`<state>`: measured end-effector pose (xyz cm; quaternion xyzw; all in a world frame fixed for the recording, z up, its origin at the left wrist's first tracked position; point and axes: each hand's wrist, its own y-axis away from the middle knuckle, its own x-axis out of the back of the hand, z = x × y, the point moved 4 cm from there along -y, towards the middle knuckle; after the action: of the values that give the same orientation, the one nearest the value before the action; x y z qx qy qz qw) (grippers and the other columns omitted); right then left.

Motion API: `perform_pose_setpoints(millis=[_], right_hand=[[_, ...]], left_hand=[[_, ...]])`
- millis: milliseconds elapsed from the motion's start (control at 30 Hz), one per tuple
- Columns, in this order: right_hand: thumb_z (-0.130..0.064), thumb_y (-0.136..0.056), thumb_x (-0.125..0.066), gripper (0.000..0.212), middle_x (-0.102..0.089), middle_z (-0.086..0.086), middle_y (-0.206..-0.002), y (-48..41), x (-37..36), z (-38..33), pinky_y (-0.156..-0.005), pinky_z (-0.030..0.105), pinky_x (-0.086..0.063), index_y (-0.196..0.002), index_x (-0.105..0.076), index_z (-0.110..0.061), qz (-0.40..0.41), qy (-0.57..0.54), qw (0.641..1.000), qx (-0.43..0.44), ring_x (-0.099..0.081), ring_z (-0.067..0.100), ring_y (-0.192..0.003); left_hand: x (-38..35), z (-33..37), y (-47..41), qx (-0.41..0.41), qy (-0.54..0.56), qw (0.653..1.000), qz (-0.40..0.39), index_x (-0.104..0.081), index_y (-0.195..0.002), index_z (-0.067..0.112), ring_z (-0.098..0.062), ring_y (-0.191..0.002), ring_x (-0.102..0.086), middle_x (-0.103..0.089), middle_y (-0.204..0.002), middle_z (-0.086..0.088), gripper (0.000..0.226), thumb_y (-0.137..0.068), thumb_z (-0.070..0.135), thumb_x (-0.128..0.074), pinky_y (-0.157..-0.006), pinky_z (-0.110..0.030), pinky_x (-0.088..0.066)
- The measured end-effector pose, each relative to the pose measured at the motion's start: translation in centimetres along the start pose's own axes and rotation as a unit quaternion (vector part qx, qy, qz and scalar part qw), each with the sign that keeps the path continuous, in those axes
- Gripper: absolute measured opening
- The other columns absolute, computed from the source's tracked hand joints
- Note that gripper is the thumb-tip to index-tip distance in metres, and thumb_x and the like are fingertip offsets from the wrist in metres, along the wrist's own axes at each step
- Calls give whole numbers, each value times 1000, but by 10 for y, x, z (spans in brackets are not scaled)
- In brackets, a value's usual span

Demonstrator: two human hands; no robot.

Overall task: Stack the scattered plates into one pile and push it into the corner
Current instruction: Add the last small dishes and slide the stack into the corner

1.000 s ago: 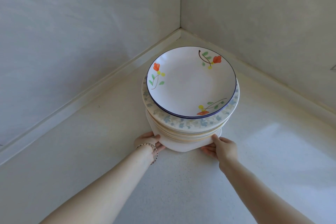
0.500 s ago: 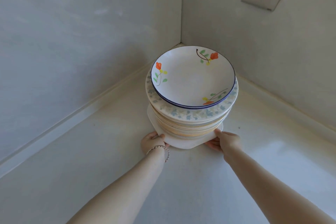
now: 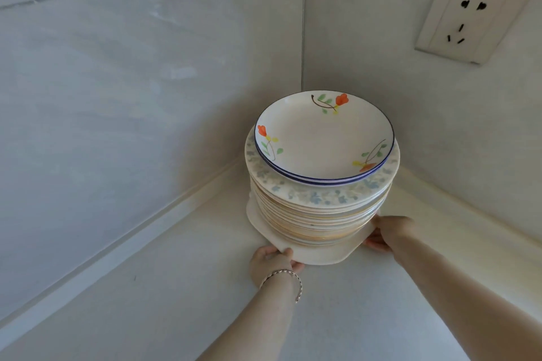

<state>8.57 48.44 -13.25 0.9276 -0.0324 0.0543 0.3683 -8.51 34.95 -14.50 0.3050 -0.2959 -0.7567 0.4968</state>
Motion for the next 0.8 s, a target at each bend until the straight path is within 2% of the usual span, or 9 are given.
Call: perform_pose_setpoints(millis=[67,200,300,400,500,567,700,767,800], right_hand=[[-6,-92,-54,14,-55,18,-66,-10,-5,-10,-23,23,-39,-97,-53,6,0,-3,1000,3,-56,28,-47],[-8,-91,-56,20,-53,20,-71,-31,-16,-24,-22,26,-40,-106,-55,5,11,-15,1000,2,-54,30,-58],[-11,-90,-57,18,-56,20,-75,-39,-20,-24,-24,27,-43,-101,-56,3,19,-5,1000,3,-55,29,-60],[-16,-92,-55,13,-56,14,-72,-38,-22,-19,-38,29,-52,-93,-54,-3,20,-6,1000,16,-56,25,-60],[-17,-93,-53,10,-55,10,-69,-37,-23,-16,-69,40,-57,-94,-56,-7,26,-14,999,44,-56,24,-62],[-17,-93,-52,10,-54,9,-68,-32,-23,-18,-82,46,-55,-93,-57,-9,29,-4,998,55,-57,28,-67],[-17,-95,-45,24,-60,14,-77,-12,-26,-21,-86,44,-51,-95,-64,-2,64,50,993,91,-59,33,-81],[-10,-91,-44,23,-59,16,-86,0,-32,-11,-79,38,-48,-98,-63,3,65,80,990,92,-57,31,-84],[-4,-89,-45,24,-59,16,-87,5,-36,-4,-81,38,-49,-104,-61,5,53,73,993,83,-59,33,-88]], left_hand=[[-9,3,-5,-2,-6,1000,-7,-46,-69,3,-29,-62,-57,-57,-91,-26,28,-79,-23,-52,-38,-34,-52],[-26,14,-14,-9,-2,999,-32,-44,-69,4,-26,-58,-54,-53,-73,-17,30,-81,-23,-50,-32,-28,-49],[-27,20,-20,-23,-35,999,-28,-42,-67,3,-25,-56,-53,-53,-69,-17,30,-80,-23,-52,-30,-27,-49],[-25,23,-20,-31,-59,997,-38,-43,-66,3,-24,-50,-56,-54,-65,-17,30,-79,-23,-54,-32,-27,-51],[-25,25,-21,-34,-71,996,-39,-41,-66,3,-24,-52,-55,-53,-63,-17,32,-79,-23,-54,-32,-27,-51],[-25,26,-19,-37,-77,995,-41,-40,-65,3,-24,-55,-53,-52,-63,-16,33,-79,-22,-54,-33,-26,-50],[-26,28,-19,-36,-98,994,-36,-38,-64,4,-24,-54,-53,-52,-63,-15,34,-77,-23,-56,-34,-27,-51],[-28,32,-18,-24,-108,993,-40,-39,-65,4,-25,-56,-53,-51,-65,-16,34,-77,-24,-55,-46,-35,-56],[-28,34,-18,-11,-106,993,-44,-40,-66,3,-27,-58,-54,-51,-67,-17,33,-77,-24,-55,-57,-40,-56]])
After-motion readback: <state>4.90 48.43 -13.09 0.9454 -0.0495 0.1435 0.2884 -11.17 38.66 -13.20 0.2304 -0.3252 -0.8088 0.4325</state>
